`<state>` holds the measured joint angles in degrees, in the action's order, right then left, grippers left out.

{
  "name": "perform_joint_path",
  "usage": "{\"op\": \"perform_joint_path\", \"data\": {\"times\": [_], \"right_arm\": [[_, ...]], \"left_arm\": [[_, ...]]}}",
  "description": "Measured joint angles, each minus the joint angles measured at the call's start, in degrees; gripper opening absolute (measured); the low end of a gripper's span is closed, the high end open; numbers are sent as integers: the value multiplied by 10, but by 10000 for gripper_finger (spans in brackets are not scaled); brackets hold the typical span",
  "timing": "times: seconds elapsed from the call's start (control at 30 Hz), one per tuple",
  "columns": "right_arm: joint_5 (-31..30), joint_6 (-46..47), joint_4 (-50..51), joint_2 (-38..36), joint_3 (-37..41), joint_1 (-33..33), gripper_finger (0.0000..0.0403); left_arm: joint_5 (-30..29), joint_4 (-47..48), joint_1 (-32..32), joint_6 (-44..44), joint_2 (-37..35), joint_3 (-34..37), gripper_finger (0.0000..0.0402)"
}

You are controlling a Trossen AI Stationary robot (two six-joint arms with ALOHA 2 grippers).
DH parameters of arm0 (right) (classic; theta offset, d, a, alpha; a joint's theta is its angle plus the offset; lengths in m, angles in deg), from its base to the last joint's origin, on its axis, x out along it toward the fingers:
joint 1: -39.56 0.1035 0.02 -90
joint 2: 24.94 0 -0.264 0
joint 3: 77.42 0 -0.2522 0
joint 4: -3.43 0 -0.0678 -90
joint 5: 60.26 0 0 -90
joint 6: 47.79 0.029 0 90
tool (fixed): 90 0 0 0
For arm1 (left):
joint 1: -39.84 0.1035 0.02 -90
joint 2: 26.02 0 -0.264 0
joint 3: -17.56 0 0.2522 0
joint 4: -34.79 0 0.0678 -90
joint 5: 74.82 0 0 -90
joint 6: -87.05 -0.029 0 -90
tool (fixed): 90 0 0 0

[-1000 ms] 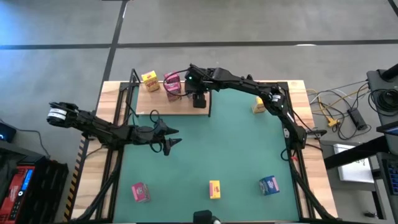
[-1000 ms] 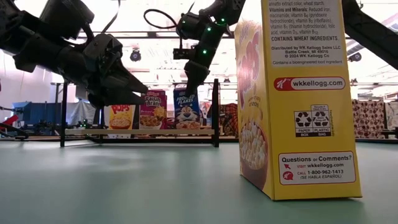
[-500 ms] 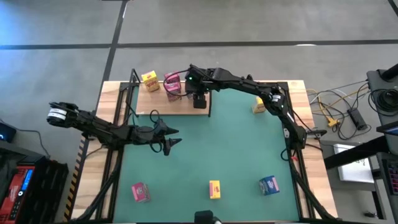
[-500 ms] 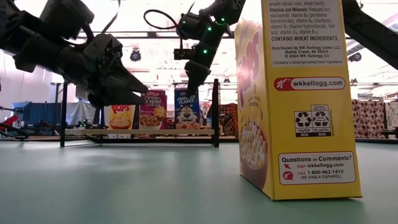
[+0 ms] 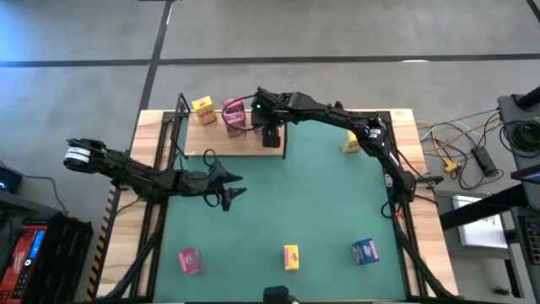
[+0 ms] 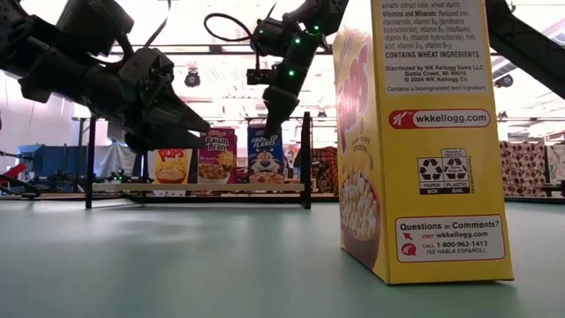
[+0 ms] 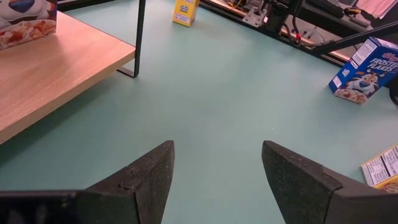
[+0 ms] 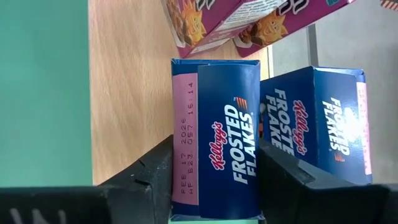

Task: Stack cereal on shelf
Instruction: Put the top blue cereal box on the shelf aligned with the other blue cereal box, then put the top yellow cereal box on the shelf aligned with the other yellow cereal box

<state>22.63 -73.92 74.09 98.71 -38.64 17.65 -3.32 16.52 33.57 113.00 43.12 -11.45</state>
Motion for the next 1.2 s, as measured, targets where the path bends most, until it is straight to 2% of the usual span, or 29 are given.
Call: {"op": "perform_joint_path", "data": {"times": [0.2, 0.53, 0.73, 1.0, 1.2], "right_arm": [[10, 21, 0, 0, 0, 0, 154], [10, 21, -2, -2, 0, 0, 221], [-15, 17, 1, -4, -18, 0, 247], [-19, 21, 14, -4, -64, 0, 258], [-20, 82, 50, -16, -74, 6, 250]], "left_arm": [[0, 0, 0, 0, 0, 0, 227], [0, 13, 0, 0, 0, 0, 227], [0, 14, 0, -4, 0, 0, 227], [0, 17, 0, -4, 0, 0, 227], [0, 17, 0, -4, 0, 0, 227]]}}
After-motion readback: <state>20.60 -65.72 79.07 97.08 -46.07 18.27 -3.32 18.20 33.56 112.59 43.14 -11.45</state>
